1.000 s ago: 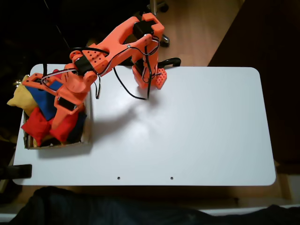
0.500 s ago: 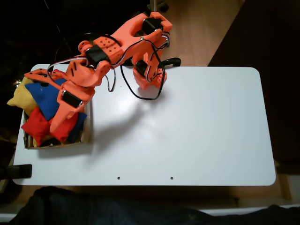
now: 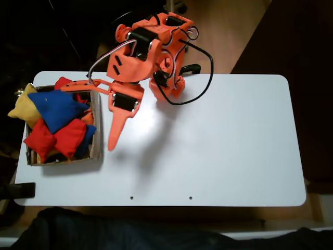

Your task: Grasp a bag and put it in the box.

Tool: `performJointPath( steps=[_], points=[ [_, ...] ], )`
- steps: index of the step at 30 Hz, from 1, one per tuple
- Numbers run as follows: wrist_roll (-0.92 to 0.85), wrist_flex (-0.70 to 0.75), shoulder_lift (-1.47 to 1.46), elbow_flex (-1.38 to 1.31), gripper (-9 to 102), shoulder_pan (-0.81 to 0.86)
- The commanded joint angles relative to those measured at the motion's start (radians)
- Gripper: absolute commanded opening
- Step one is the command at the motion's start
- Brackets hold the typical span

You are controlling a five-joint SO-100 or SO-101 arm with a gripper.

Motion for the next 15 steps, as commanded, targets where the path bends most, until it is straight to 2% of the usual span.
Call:
performJointPath(
  steps=[1, 15],
  points=[
    [0.026, 0.031, 0.064, -0.032, 62, -0.075],
    [0.156, 0.028, 0.236, -0.002, 62, -0.302]
  ],
)
